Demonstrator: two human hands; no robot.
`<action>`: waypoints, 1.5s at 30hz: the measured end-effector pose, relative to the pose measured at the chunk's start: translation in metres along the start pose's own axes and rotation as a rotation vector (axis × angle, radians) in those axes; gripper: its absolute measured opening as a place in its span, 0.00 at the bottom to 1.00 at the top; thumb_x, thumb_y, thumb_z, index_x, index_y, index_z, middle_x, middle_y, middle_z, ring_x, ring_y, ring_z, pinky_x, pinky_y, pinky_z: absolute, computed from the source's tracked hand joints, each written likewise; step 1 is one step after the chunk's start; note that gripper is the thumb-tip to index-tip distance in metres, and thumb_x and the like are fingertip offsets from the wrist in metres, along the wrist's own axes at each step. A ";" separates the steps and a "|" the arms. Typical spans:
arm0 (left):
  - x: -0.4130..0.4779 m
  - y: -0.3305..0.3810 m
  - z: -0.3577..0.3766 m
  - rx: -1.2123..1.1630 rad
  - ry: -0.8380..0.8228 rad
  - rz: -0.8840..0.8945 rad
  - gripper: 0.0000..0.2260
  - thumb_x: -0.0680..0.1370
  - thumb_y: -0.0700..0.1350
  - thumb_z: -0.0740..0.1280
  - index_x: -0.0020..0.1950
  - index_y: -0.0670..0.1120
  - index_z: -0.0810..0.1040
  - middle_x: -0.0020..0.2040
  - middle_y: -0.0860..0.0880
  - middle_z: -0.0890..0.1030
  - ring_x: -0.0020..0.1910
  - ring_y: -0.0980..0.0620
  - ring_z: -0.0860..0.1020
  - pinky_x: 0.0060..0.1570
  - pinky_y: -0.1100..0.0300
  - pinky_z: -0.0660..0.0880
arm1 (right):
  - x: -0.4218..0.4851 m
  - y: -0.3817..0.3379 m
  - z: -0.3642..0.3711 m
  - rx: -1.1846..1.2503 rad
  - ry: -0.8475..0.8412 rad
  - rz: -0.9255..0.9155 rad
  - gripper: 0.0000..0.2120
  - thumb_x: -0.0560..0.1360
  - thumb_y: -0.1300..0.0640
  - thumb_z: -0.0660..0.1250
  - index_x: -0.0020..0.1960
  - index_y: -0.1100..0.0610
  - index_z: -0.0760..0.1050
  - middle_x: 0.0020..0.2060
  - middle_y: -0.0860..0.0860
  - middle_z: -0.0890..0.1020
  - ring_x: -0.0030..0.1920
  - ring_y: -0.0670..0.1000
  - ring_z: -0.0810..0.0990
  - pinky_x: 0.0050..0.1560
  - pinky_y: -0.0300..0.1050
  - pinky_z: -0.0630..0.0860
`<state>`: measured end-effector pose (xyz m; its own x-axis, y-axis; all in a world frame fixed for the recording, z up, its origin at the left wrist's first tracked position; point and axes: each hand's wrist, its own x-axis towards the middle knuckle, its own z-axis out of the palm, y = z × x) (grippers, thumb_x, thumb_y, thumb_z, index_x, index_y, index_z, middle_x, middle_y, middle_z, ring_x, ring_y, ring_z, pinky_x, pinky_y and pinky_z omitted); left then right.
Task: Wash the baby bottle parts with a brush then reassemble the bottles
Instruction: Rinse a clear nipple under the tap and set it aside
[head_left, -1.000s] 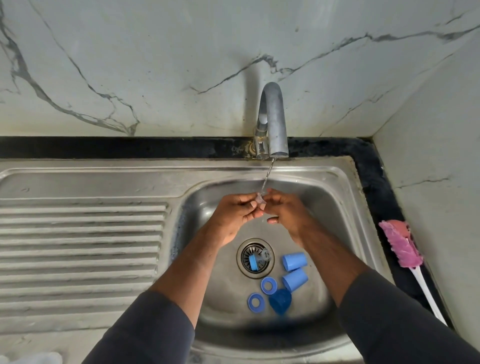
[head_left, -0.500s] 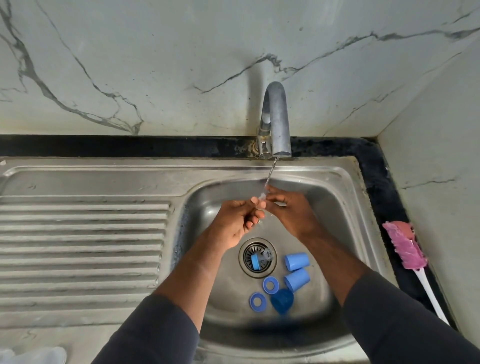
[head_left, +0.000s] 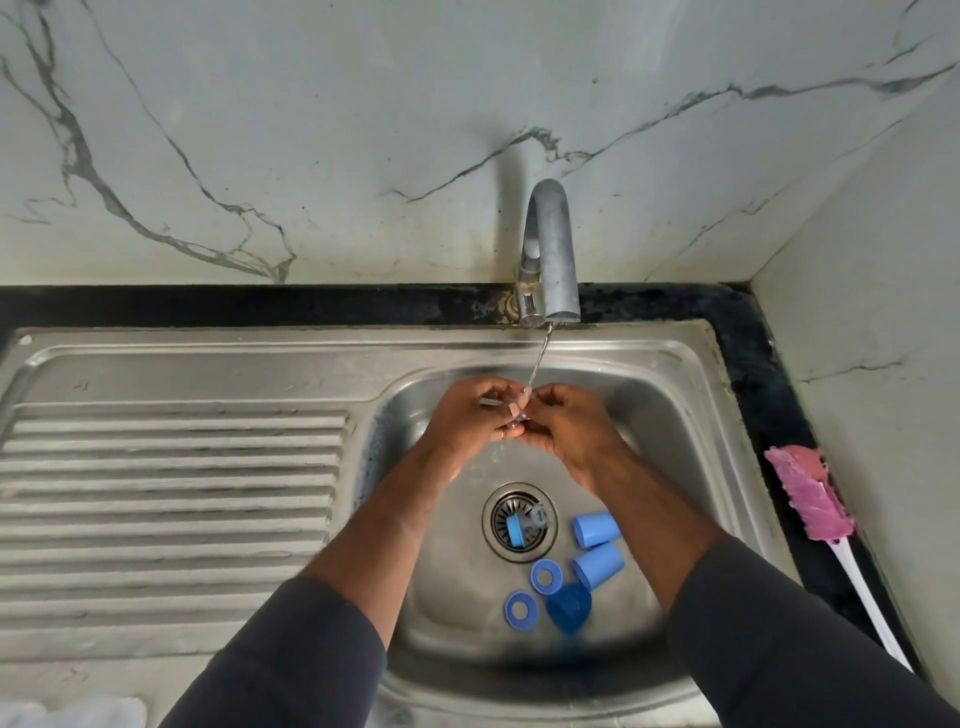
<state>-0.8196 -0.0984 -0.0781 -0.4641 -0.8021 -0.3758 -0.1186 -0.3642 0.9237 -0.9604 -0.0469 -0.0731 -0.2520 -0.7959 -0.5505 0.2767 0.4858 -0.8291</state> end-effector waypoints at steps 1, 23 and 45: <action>0.000 0.000 -0.001 0.015 0.007 0.019 0.08 0.76 0.34 0.72 0.51 0.46 0.82 0.51 0.43 0.84 0.48 0.47 0.85 0.47 0.54 0.83 | -0.002 0.000 0.000 0.015 -0.012 -0.017 0.06 0.77 0.65 0.71 0.51 0.66 0.77 0.46 0.62 0.85 0.47 0.60 0.86 0.53 0.55 0.83; -0.004 -0.007 0.000 0.113 0.082 -0.033 0.09 0.80 0.44 0.70 0.51 0.37 0.82 0.43 0.42 0.83 0.44 0.45 0.83 0.47 0.53 0.83 | -0.020 -0.006 0.009 -0.073 0.042 -0.139 0.11 0.74 0.67 0.73 0.46 0.51 0.86 0.46 0.52 0.88 0.53 0.53 0.86 0.61 0.49 0.80; -0.092 -0.047 0.121 -0.360 0.139 -0.376 0.07 0.77 0.34 0.70 0.53 0.32 0.82 0.45 0.40 0.86 0.48 0.45 0.83 0.54 0.57 0.80 | -0.137 0.040 -0.132 -1.020 0.552 -0.400 0.11 0.77 0.57 0.64 0.56 0.51 0.80 0.49 0.52 0.86 0.49 0.58 0.84 0.47 0.50 0.80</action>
<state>-0.8774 0.0498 -0.0778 -0.3244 -0.6308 -0.7049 0.0653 -0.7583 0.6486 -1.0374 0.1292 -0.0443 -0.5800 -0.8146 -0.0021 -0.7002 0.4999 -0.5097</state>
